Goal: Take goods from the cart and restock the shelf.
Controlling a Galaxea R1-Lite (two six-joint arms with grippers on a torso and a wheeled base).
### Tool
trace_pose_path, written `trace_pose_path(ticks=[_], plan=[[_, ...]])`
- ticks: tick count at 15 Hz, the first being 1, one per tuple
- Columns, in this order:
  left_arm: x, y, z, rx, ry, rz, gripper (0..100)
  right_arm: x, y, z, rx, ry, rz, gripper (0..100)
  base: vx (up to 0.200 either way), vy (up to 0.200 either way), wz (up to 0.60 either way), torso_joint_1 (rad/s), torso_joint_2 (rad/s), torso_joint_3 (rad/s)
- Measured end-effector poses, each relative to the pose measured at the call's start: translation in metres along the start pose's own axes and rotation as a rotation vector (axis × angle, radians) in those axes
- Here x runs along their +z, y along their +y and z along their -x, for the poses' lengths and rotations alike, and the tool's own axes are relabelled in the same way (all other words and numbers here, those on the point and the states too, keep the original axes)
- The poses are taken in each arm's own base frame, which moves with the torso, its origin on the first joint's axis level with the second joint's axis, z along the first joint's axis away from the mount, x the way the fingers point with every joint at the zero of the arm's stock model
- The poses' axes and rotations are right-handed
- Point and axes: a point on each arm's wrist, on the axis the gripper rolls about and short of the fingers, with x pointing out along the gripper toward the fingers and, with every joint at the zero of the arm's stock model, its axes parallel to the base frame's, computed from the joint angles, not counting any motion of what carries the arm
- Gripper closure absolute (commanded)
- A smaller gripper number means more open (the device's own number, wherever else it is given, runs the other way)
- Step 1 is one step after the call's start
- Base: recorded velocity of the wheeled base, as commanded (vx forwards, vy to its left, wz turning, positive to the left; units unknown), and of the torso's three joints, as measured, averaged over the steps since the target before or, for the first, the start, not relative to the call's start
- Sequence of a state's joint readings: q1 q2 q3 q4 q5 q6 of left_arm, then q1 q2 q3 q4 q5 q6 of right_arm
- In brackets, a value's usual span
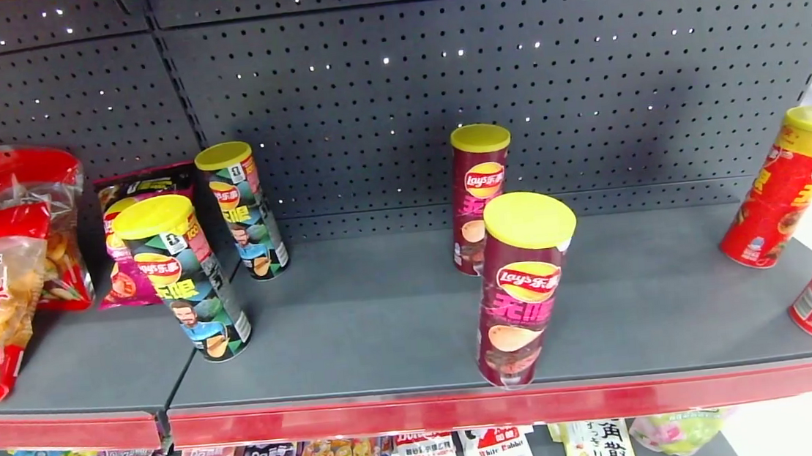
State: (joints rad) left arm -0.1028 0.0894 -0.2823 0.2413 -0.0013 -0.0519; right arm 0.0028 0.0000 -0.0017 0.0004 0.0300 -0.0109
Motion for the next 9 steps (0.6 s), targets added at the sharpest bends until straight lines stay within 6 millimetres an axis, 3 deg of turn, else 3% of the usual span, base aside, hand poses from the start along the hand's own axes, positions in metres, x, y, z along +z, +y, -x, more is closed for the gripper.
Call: trace_pose_path(ticks=[2,3,4,6,9], plan=[[-0.005,0.0,-0.003,0.006,0.01,0.001,0,0.002,0.0,0.0,0.014,-0.005,0.0,0,0.0,0.0,0.0,0.0,0.0,0.0],[-0.008,0.001,-0.006,0.008,-0.001,0.0,0,0.012,0.0,0.002,0.025,-0.031,-0.008,0,0.0,0.0,0.0,0.0,0.0,0.0],[-0.012,0.001,-0.009,0.01,-0.005,-0.007,0,0.026,0.0,0.003,0.034,-0.05,-0.028,0,0.0,0.0,0.0,0.0,0.0,0.0],[-0.025,0.002,-0.017,0.036,-0.009,-0.048,0,0.073,0.0,0.0,0.075,-0.067,-0.039,0,0.0,0.0,0.0,0.0,0.0,0.0],[-0.041,0.003,-0.025,0.057,-0.024,-0.095,0,0.115,0.001,-0.039,0.181,0.064,0.143,0,0.0,0.0,0.0,0.0,0.0,0.0]])
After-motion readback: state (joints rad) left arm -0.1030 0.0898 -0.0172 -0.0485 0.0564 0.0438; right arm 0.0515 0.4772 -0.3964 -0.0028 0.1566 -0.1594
